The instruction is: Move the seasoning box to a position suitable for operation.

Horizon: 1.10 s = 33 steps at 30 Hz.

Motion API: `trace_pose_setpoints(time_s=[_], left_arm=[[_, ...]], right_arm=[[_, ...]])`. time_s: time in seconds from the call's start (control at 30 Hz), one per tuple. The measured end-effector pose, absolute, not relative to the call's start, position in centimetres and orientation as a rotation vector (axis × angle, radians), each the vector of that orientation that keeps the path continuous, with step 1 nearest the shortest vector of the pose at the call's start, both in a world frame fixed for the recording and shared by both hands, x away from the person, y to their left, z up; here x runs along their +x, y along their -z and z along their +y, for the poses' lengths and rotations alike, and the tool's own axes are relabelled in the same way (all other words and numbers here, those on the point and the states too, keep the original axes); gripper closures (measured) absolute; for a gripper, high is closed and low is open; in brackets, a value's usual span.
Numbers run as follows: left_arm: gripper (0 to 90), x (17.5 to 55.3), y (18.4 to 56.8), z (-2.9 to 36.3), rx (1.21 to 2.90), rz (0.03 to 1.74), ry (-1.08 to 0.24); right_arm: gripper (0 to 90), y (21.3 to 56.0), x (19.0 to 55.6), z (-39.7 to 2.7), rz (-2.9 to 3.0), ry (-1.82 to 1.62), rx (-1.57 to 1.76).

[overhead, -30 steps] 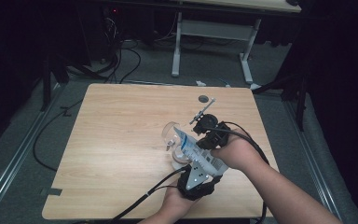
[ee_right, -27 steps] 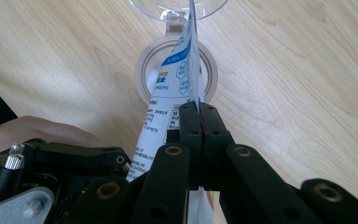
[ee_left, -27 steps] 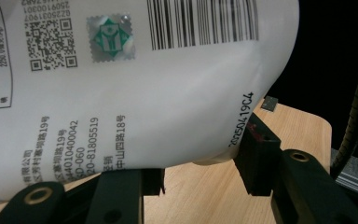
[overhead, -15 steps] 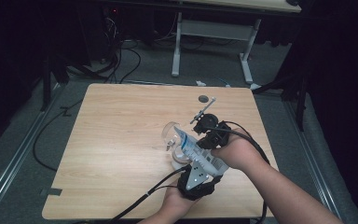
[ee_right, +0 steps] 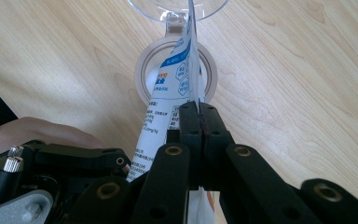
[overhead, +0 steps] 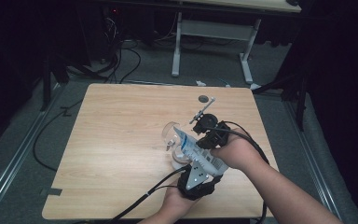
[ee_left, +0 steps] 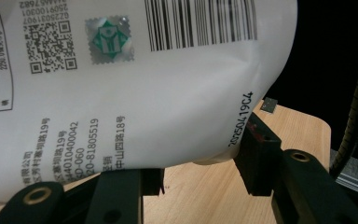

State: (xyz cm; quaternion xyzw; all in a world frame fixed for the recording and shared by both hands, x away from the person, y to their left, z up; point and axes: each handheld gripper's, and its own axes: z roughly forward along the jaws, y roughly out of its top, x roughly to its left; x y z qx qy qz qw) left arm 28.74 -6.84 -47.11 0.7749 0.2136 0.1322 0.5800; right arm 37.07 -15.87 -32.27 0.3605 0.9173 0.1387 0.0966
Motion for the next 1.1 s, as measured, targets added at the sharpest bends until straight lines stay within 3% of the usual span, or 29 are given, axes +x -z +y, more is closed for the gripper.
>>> trace_pose_setpoints(time_s=[1.1], left_arm=[[57.9, 28.84, 46.92, -6.62, 1.798, 0.505, -0.314]], right_arm=[[90.0, 32.18, 37.27, -15.38, 2.718, -0.414, 1.055]])
